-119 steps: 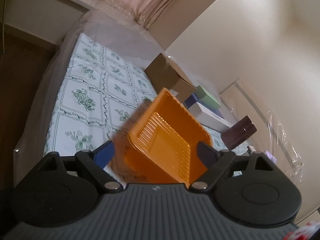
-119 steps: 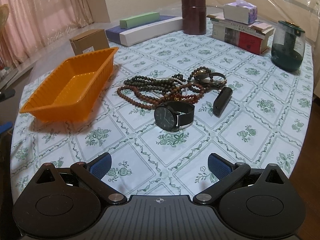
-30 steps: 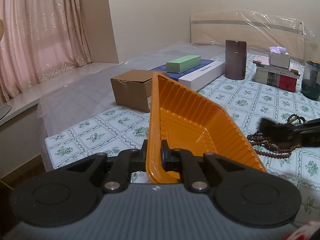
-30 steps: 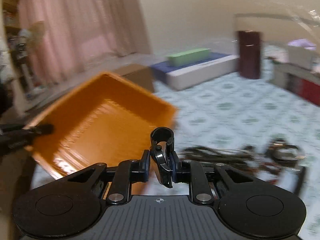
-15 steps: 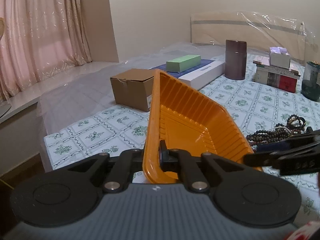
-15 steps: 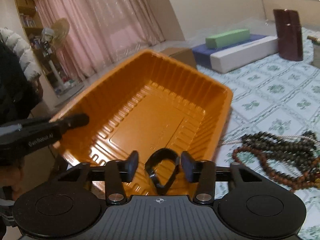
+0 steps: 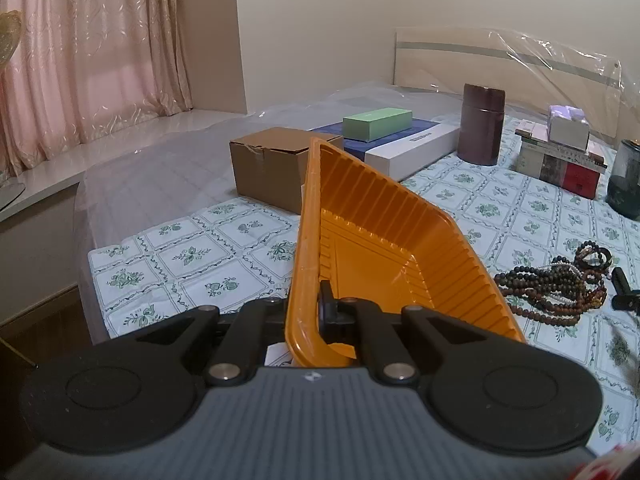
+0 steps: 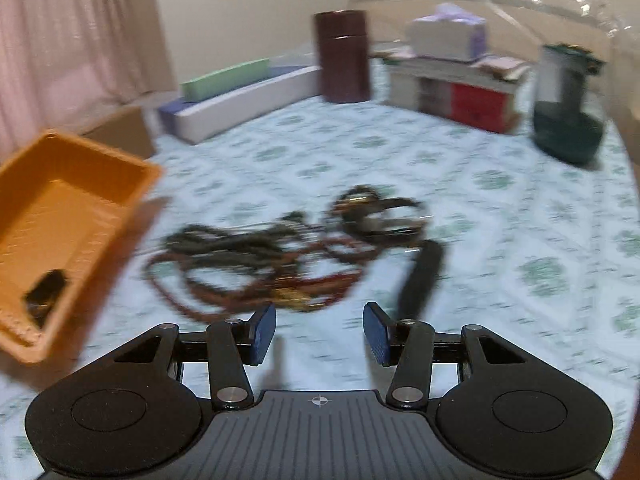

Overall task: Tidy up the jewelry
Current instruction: 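Grasp the black rectangular band with the right gripper and place it in the tray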

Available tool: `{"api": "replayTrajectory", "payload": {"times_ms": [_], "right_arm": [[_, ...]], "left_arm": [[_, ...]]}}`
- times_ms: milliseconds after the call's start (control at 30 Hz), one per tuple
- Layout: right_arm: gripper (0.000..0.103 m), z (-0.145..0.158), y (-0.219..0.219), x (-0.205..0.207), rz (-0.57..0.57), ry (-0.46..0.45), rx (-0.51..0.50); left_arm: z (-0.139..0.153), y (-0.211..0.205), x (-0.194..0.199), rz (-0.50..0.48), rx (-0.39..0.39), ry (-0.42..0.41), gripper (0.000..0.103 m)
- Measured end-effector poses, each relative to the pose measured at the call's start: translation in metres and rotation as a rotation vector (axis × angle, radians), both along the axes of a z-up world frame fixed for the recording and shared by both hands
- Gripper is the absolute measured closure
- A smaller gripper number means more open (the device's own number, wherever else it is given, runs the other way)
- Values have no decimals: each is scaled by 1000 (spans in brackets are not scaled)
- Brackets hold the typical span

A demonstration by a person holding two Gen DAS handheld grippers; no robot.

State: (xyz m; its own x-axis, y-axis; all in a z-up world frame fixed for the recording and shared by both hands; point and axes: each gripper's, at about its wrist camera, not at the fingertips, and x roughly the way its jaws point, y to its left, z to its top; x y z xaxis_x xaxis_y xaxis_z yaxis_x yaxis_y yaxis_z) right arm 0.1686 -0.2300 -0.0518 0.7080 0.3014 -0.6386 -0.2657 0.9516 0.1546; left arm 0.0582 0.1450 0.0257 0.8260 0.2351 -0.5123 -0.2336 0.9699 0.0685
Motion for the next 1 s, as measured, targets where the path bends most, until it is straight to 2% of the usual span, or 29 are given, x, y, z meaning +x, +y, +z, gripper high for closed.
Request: {"api": "replayTrajectory", "payload": {"times_ms": [133,267,367,567,600,700,900,1000], "right_arm": [[54,-3,-26,12,-90,-26,-22],[54,6,-42,14,-132,-69,-14],[54,7,-45,21,-151,-97,-66],[55,-13,-51,41,-162,-23,-118],[59,-16,-51,43,-149,-13,-124],[82,-19,-47,39,-121,-25,-150],[83,-9,-33,28,-87,-18,-130],[83,6,-17,19,-38,-24,-59]], "left_arm": [[2,-2,0,-2,7,0,97],[2,-2,1,-3,12,1,97],[2,-2,1,-2,12,1,97],[3,-2,1,-2,11,1,97],[3,-2,1,-2,10,1,97],[3,-2,1,-2,10,1,97],[4,-3,1,-3,11,1,97],[4,-2,0,-3,10,3,97]]}}
